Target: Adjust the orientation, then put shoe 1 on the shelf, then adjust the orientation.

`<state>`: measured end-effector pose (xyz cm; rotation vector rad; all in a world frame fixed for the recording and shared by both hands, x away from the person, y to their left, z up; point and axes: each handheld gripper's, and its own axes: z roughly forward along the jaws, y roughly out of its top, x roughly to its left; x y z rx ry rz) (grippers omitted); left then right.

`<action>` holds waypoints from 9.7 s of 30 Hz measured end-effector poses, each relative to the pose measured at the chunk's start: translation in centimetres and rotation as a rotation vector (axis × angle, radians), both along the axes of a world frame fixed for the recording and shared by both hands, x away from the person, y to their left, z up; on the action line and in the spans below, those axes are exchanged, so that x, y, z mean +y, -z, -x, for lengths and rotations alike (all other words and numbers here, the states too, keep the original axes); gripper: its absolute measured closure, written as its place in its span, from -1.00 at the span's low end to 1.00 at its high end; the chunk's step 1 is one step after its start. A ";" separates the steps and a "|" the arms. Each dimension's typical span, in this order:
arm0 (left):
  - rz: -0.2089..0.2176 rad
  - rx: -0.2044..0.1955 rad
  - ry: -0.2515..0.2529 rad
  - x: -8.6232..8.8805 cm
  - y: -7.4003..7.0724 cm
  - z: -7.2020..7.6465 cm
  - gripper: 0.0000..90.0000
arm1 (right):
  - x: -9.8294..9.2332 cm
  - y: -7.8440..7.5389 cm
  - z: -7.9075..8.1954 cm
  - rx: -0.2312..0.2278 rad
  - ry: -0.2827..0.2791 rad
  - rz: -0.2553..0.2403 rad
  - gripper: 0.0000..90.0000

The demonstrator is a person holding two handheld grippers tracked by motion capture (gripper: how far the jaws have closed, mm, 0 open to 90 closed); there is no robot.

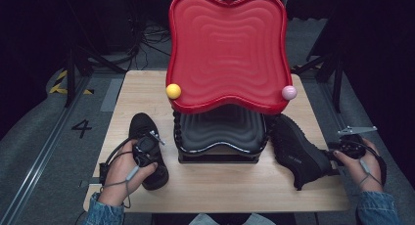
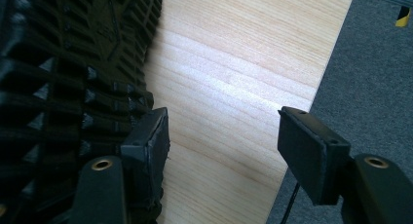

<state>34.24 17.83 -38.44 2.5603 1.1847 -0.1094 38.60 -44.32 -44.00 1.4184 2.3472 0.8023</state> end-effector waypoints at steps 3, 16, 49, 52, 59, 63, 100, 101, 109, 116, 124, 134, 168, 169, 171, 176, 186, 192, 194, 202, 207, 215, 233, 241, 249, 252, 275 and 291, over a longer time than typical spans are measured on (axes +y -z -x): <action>-0.036 -0.001 0.010 -0.3 0.6 -0.2 0.49 | 0.1 0.0 0.0 -0.006 -0.001 0.007 -0.16; -0.034 0.041 -0.006 -0.7 1.8 -0.6 0.66 | -0.1 -0.4 0.1 -0.048 0.020 0.016 -0.14; -0.021 0.034 -0.010 0.3 -0.1 -1.0 0.95 | -1.4 -1.2 1.1 -0.079 0.063 -0.009 -0.15; 0.001 0.040 0.021 0.4 -1.2 -1.0 0.94 | -1.6 -1.0 1.2 -0.072 0.062 -0.017 -0.15; -0.037 0.053 0.064 0.4 -4.2 -0.8 0.94 | -1.7 -0.7 1.1 -0.052 0.065 -0.021 -0.15; -0.030 0.016 0.073 0.4 -6.4 -0.7 0.92 | -1.7 -0.6 1.1 -0.036 0.059 -0.029 -0.17; -0.053 -0.118 0.133 0.8 -21.2 -0.6 0.94 | -1.6 -1.5 1.4 -0.059 0.047 -0.035 -0.17; -0.058 -0.123 0.137 0.7 -21.5 -0.5 0.94 | -1.6 -1.5 1.4 -0.061 0.049 -0.035 -0.17; -0.084 -0.182 0.151 0.1 -24.4 0.0 0.94 | -1.7 -1.6 1.5 -0.062 0.054 -0.035 -0.17; -0.126 -0.249 0.135 -0.5 -26.7 0.7 0.95 | -1.7 -1.7 1.5 -0.068 0.051 -0.039 -0.17; -0.134 -0.302 0.144 -0.9 -28.9 1.4 0.95 | -1.7 -2.1 1.6 -0.079 0.044 -0.048 -0.17; -0.158 -0.398 0.146 -1.8 -30.8 1.7 0.95 | -1.7 -2.2 1.7 -0.085 0.040 -0.063 -0.17; -0.120 -0.486 0.291 -8.2 -35.8 0.8 0.95 | -2.6 -2.5 2.3 -0.100 0.050 -0.118 -0.17; -0.116 -0.484 0.284 -8.6 -35.8 0.8 0.95 | -2.6 -2.5 2.3 -0.100 0.049 -0.120 -0.17; -0.123 -0.489 0.303 -9.2 -36.0 0.7 0.95 | -2.6 -2.5 2.3 -0.104 0.044 -0.118 -0.17; -0.121 -0.512 0.330 -10.9 -36.1 0.4 0.95 | -2.6 -2.6 2.4 -0.108 0.045 -0.126 -0.17; -0.152 -0.534 0.361 -13.6 -35.7 -0.8 0.95 | -2.6 -2.8 2.5 -0.113 0.047 -0.130 -0.17; -0.168 -0.536 0.370 -14.8 -35.6 -1.7 0.95 | -2.8 -2.7 2.4 -0.115 0.050 -0.125 -0.17; -0.177 -0.536 0.377 -15.2 -35.3 -2.1 0.95 | -2.8 -2.7 2.4 -0.114 0.049 -0.124 -0.17; -0.193 -0.539 0.420 -16.1 -34.4 -3.6 0.94 | -3.0 -2.6 2.5 -0.111 0.057 -0.126 -0.17; -0.171 -0.530 0.435 -16.5 -33.8 -3.7 0.94 | -3.0 -2.5 2.4 -0.109 0.058 -0.122 -0.17; -0.188 -0.510 0.443 -16.9 -32.1 -3.9 0.93 | -2.7 -2.6 2.5 -0.110 0.050 -0.117 -0.17; -0.186 -0.435 0.445 -17.2 -30.4 -3.4 0.78 | -2.4 -2.6 2.4 -0.104 0.049 -0.113 -0.17; -0.156 -0.446 0.408 -17.1 -30.8 -3.2 0.46 | -2.5 -2.6 2.5 -0.104 0.050 -0.113 -0.17; -0.141 -0.484 0.393 -16.8 -32.1 -2.2 0.29 | -2.5 -2.6 2.4 -0.104 0.049 -0.111 -0.18; -0.127 -0.494 0.374 -16.7 -32.5 -1.9 0.21 | -2.4 -2.6 2.4 -0.105 0.048 -0.111 -0.18; -0.016 -0.535 0.355 -12.0 -35.6 1.2 0.12 | -2.2 -2.6 2.4 -0.102 0.045 -0.104 -0.18; -0.026 -0.492 0.270 -6.7 -33.9 0.9 0.15 | -1.9 -2.2 2.3 -0.082 0.040 -0.092 -0.19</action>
